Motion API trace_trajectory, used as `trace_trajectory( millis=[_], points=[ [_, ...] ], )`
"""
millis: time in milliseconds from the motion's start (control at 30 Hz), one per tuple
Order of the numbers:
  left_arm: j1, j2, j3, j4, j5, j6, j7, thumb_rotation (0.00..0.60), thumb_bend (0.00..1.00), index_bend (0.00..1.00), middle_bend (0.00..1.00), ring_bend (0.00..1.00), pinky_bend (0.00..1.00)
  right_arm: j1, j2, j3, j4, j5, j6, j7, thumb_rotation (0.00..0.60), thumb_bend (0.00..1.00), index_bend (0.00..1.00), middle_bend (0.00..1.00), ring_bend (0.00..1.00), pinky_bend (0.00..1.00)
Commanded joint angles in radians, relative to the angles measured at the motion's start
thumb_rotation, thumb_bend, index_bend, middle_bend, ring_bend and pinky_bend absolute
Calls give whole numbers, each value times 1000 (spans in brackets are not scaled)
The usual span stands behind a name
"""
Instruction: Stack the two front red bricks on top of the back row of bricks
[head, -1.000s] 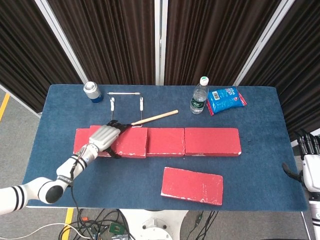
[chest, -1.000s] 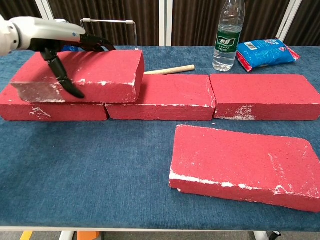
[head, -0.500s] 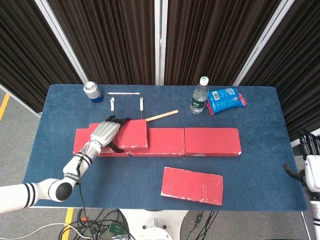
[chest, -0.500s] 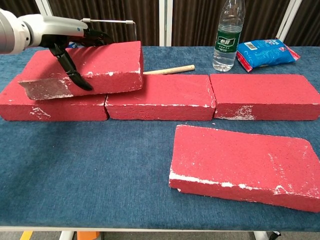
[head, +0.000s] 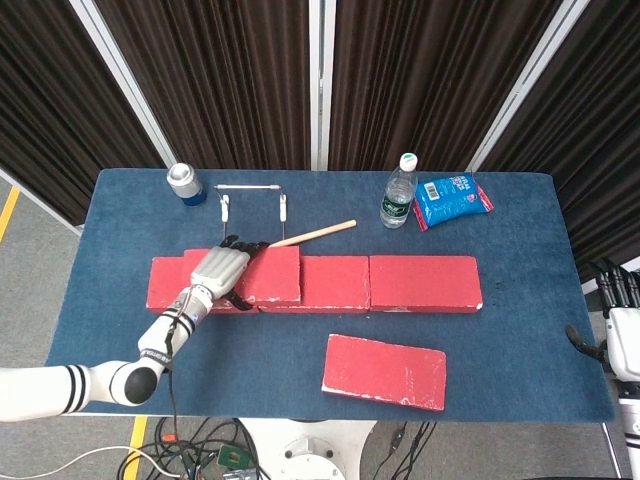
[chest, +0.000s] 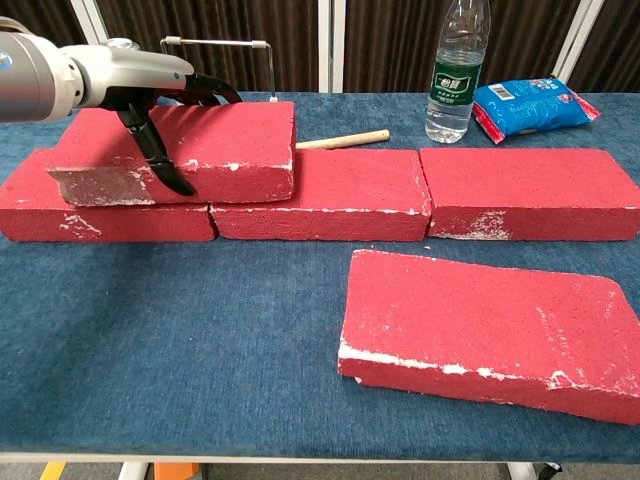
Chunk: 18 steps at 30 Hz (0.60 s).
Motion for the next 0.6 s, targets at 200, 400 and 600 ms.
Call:
trace_trajectory(
  millis=[200, 400, 600],
  points=[
    [-26, 14, 5, 4, -18, -54, -14, 600, 0, 89, 246, 146, 0, -1, -8, -3, 12, 9, -8, 9, 600, 183, 0, 0, 0, 0],
    [-36, 17, 6, 12, -21, -66, -30, 600, 0, 90, 245, 145, 0, -1, -11, -2, 20, 14, -9, 14, 600, 183, 0, 0, 0, 0],
    [-43, 19, 10, 24, -20, -84, -51, 600, 0, 90, 245, 146, 0, -1, -12, -4, 23, 14, -12, 17, 600, 183, 0, 0, 0, 0]
  ],
)
